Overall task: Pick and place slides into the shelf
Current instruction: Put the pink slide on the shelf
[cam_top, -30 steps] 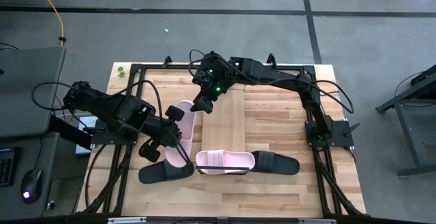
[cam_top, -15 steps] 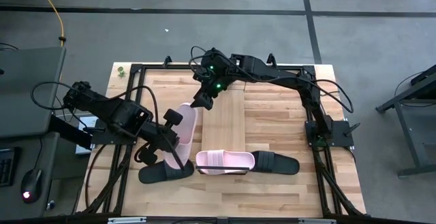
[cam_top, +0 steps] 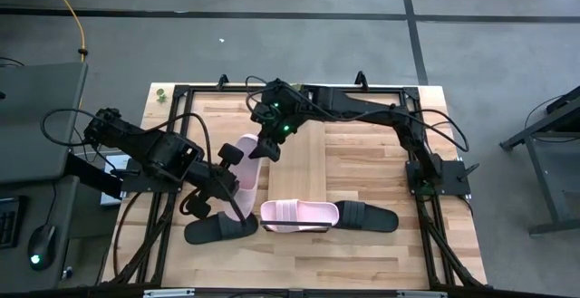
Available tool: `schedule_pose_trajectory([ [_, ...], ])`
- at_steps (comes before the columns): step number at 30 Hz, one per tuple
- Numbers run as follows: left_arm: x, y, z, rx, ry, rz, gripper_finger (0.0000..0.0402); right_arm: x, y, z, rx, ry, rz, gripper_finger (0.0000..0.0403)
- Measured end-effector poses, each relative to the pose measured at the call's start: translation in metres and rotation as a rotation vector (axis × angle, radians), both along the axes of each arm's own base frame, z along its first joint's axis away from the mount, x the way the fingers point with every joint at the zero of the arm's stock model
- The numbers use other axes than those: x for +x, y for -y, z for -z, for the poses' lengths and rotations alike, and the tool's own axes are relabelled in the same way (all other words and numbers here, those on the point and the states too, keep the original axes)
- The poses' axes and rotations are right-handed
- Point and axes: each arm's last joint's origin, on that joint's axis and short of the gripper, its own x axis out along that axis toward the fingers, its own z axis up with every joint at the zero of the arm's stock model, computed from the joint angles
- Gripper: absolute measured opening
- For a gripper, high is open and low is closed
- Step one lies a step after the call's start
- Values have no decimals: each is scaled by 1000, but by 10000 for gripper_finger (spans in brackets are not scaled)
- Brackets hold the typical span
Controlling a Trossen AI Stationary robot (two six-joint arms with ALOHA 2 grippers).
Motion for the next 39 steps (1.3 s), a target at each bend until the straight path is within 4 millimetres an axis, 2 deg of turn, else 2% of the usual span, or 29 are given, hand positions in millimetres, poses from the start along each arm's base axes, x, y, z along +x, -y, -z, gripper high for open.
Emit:
schedule_pose_trajectory([
  [6,0,0,0,-2,0,-3,1,1,1,0,-15,8,5,251],
  [10,0,0,0,-2,0,-3,1,1,2,0,-47,16,10,229],
  [14,0,0,0,-2,0,-4,1,1,2,0,-69,22,5,179],
  [22,0,0,0,-5,-3,-13,1,1,3,0,-99,23,25,48],
  [24,-1,0,0,-9,-9,-28,7,1,3,0,-109,29,18,38],
  [31,-9,-7,3,102,-53,-172,68,0,8,3,-138,6,36,38],
  [39,-13,-11,3,188,-55,-235,159,-5,28,6,-180,-34,103,38],
])
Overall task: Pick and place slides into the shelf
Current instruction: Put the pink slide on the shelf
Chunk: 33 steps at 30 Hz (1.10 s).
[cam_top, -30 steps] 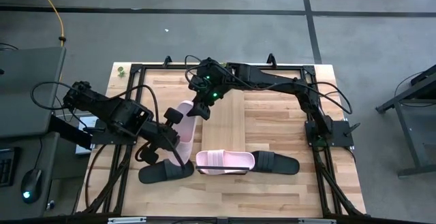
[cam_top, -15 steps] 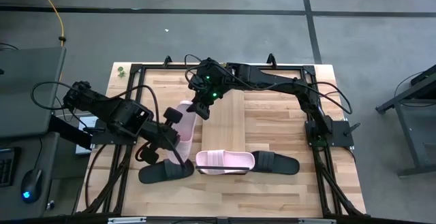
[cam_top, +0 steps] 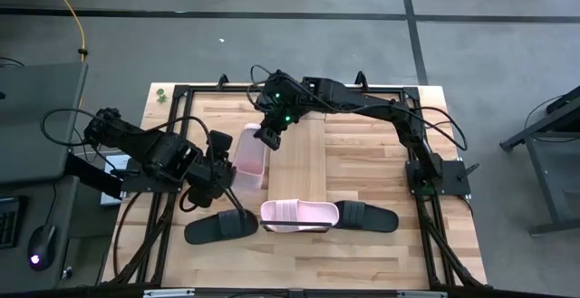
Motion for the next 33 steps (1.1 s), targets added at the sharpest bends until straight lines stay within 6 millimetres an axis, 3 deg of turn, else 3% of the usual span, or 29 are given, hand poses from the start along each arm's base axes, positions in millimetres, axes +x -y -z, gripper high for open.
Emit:
schedule_pose_trajectory([
  [8,-9,-10,-8,234,69,-79,207,-8,23,-7,-40,16,75,38],
  [14,-37,-28,-30,237,227,-172,205,-29,37,-36,-96,95,132,37],
  [19,-56,-54,-55,175,449,-266,197,-58,43,-75,-125,213,171,37],
  [24,-61,-76,-79,59,666,-220,193,-89,42,-109,-162,308,212,38],
  [33,-53,-121,-85,75,717,-264,190,-153,31,-163,-229,458,282,38],
])
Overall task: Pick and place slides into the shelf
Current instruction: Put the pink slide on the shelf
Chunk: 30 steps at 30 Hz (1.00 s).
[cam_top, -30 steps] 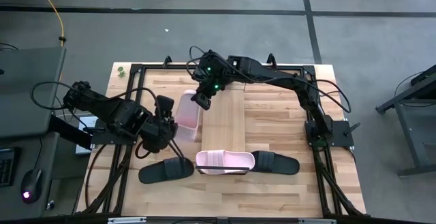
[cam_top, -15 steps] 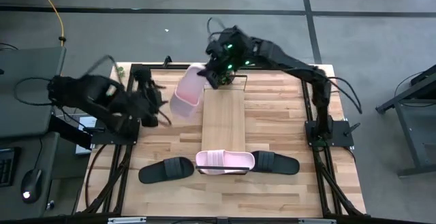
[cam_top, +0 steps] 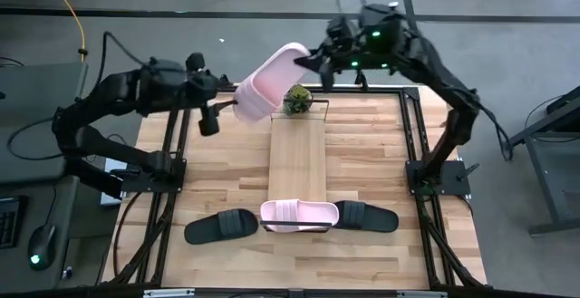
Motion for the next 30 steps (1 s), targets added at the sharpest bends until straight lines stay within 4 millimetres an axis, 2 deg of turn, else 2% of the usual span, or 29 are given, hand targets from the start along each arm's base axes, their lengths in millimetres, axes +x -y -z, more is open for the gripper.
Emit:
schedule_pose_trajectory([
  [7,7,-37,6,-90,20,-12,188,-49,-6,-28,-39,77,81,38],
  [15,-6,-67,8,-168,65,-40,188,-104,-20,-38,-44,27,193,39],
  [22,-16,-77,8,-217,96,-27,188,-143,-40,-44,-61,12,276,39],
  [30,-18,-78,9,-214,77,-14,188,-186,-61,-46,-46,6,351,39],
])
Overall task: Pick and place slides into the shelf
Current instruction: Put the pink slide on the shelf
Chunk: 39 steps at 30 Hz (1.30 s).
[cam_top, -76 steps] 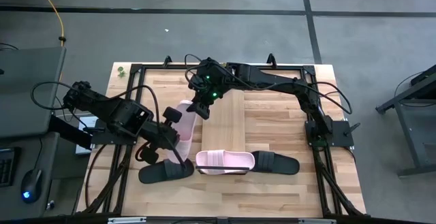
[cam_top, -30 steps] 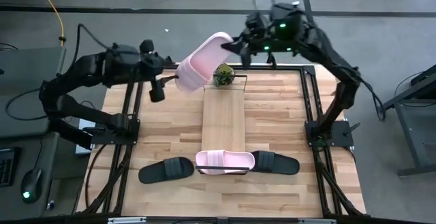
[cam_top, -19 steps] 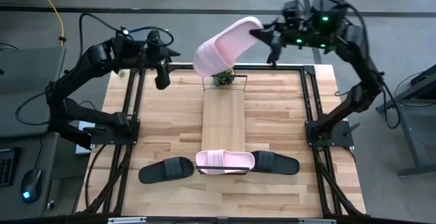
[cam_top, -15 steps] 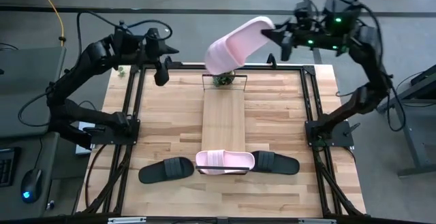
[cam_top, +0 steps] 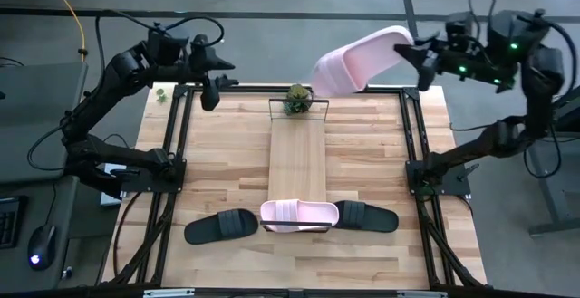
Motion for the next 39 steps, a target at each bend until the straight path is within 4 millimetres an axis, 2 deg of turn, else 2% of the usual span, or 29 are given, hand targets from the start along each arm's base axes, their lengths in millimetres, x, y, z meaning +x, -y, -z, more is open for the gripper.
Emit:
schedule_pose_trajectory([
  [3,0,0,1,-3,-4,2,188,-9,-6,4,16,-30,33,39],
  [10,0,0,1,-5,-7,2,188,-9,-17,6,-13,-59,62,39],
  [15,-1,1,3,-17,-31,6,188,-18,-24,8,-23,-78,81,38],
  [20,1,-1,11,-22,-48,21,188,-11,-31,25,-39,-96,87,37],
  [23,4,-3,17,-24,-49,26,188,-3,-34,36,-84,-31,25,38],
  [28,7,-6,26,-31,-52,27,188,1,-38,64,-136,114,-99,37],
  [34,9,-7,28,-45,-35,39,188,2,-37,111,-128,256,-153,37],
  [39,7,-1,25,-54,6,142,188,7,-38,152,-79,414,-188,37],
])
